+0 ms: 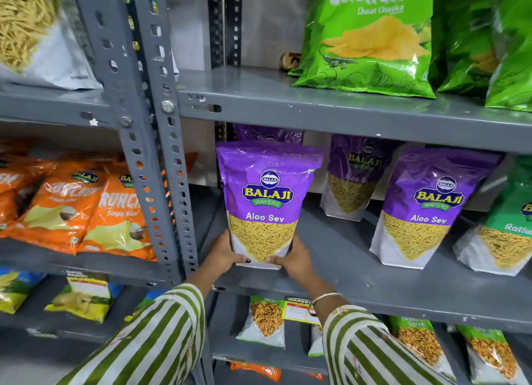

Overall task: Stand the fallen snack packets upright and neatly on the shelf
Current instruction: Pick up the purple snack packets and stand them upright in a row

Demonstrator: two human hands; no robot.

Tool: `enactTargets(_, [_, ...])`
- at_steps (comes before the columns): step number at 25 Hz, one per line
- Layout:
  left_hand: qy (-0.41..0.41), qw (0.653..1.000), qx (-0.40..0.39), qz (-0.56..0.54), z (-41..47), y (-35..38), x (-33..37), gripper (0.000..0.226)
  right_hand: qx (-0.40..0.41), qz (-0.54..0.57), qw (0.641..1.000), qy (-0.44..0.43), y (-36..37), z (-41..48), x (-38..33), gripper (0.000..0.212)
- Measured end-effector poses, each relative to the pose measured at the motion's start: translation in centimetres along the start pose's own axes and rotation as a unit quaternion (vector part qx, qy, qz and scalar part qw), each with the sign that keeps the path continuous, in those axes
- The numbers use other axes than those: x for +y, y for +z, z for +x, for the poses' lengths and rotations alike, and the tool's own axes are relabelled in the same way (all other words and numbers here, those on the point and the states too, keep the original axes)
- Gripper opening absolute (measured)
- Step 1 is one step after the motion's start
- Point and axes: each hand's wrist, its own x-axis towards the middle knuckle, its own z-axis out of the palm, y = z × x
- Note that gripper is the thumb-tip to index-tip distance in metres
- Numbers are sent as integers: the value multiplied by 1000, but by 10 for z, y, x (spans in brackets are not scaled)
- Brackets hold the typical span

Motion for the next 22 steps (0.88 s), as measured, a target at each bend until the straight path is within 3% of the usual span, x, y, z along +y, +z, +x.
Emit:
enactTargets(10, [-10,1000,3,19,-6,-3,6,72,-5,16,1000,6,2,3,0,77])
enactTargets(14, [-5,999,-20,27,-21,-5,11,81,-14,20,1000,16,-4,-6,-1,91])
enactTargets(17, [76,996,23,-41,-35,-7,10,108,31,2,999,24,-33,-15,5,102])
enactTargets(20, [223,949,179,132,-45,6,10,96,137,-75,987,36,-80,-23,19,103])
enactTargets(22, [300,901,198,244,-50,29,23,86,234,-120,963,54,-118,-32,29,100])
